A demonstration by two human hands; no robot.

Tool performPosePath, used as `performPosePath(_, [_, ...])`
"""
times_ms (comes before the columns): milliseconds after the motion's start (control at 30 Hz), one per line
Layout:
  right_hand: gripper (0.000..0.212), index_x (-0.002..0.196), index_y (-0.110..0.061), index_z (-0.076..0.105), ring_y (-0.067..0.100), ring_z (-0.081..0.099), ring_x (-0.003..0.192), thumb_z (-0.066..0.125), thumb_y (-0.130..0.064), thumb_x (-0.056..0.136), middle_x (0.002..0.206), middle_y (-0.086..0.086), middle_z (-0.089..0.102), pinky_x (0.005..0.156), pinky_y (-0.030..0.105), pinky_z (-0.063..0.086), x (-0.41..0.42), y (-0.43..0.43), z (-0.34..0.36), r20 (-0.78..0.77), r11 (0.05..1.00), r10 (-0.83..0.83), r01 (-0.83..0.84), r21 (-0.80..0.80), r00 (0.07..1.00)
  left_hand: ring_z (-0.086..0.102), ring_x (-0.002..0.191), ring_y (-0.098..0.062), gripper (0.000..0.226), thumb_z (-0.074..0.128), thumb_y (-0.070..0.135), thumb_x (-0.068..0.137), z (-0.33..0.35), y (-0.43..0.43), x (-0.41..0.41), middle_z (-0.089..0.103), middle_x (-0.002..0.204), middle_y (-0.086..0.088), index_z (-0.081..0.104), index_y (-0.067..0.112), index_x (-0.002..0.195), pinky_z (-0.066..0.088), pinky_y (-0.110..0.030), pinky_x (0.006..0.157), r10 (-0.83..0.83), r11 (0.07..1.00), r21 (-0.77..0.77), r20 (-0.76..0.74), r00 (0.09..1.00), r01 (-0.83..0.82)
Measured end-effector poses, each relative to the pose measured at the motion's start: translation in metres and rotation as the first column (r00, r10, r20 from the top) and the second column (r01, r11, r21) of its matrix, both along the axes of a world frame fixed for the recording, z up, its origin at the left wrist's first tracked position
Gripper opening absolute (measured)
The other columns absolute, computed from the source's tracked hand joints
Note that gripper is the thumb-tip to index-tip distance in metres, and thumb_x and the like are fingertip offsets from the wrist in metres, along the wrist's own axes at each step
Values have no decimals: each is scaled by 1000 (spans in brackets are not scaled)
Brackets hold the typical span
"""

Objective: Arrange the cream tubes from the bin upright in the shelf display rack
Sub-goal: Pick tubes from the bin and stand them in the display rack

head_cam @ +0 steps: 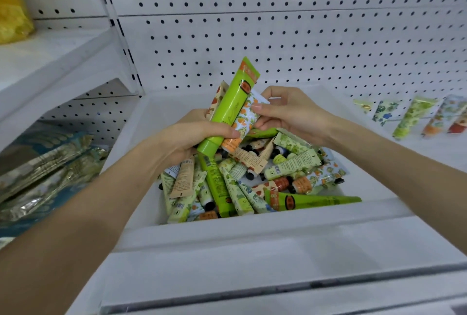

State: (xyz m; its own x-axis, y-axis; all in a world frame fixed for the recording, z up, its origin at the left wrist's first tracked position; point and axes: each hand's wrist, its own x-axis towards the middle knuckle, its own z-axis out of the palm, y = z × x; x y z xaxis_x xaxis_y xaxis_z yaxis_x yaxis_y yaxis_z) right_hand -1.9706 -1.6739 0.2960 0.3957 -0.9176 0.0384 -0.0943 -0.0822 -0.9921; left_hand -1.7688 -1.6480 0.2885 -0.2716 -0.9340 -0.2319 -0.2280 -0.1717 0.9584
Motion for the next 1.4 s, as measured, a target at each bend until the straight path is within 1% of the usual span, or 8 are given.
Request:
performPosePath(133, [16,78,-9,54,17,69,69,70,-12,83,81,9,70,66,21,55,-15,5,26,-87,1000,-3,1,-28,996,71,85,-21,53,85,21,51,8,7,-10,74,97,-6,68,15,101,56,-34,76,43,994,-100,-14,999,-44])
performPosePath(300, [18,74,-11,55,18,70,73,71,-11,81,77,9,71,71,24,56,-57,19,75,-156,995,24,-38,-88,987,69,67,-8,33,77,16,59,42,18,-51,74,74,5,66,16,91,54,-18,57,40,973,-223,-68,997,-54])
performPosePath(467, [14,77,-8,63,11,67,70,75,-14,76,73,3,70,69,19,55,-136,37,116,-218,986,-87,52,-160,972,67,60,-4,38,82,9,54,73,20,-125,70,64,10,63,17,86,51,-16,52,-112,949,-305,-78,991,83])
performPosePath(867, [14,76,-9,68,12,71,74,75,-17,67,76,3,73,63,19,56,-342,42,149,-467,984,-179,154,-90,866,70,72,-15,33,79,12,63,72,0,-326,73,77,0,65,12,93,58,-28,69,-206,947,-269,-96,974,174])
performPosePath(1067, [14,79,-11,73,-4,52,56,78,-22,72,70,-13,68,60,19,40,-411,28,146,-633,950,-307,194,-244,710,72,75,-15,29,79,11,72,65,-19,-384,72,71,2,62,11,96,56,-25,62,-85,972,-230,-160,983,47])
performPosePath(1167, [15,75,-11,74,0,42,52,80,-25,72,57,-11,54,55,19,31,-433,16,127,-707,936,-347,182,-301,616,72,81,-18,30,77,10,75,58,-27,-395,73,84,-6,62,6,101,57,-26,65,-24,980,-196,-220,975,-21])
performPosePath(1300, [13,69,-9,72,2,38,45,80,-19,73,61,-2,52,40,11,27,-447,-9,88,-707,923,-366,141,-357,605,70,84,-21,27,71,9,78,36,-33,-402,73,96,-13,62,2,102,58,-30,68,46,989,-117,-334,941,-90])
performPosePath(1400, [11,71,-13,72,5,42,57,78,-22,76,72,-5,53,46,11,32,-454,-29,69,-693,881,-443,131,-455,569,71,82,-19,36,73,15,65,25,-34,-401,74,94,-12,62,5,98,59,-30,70,64,992,-82,-353,933,-99])
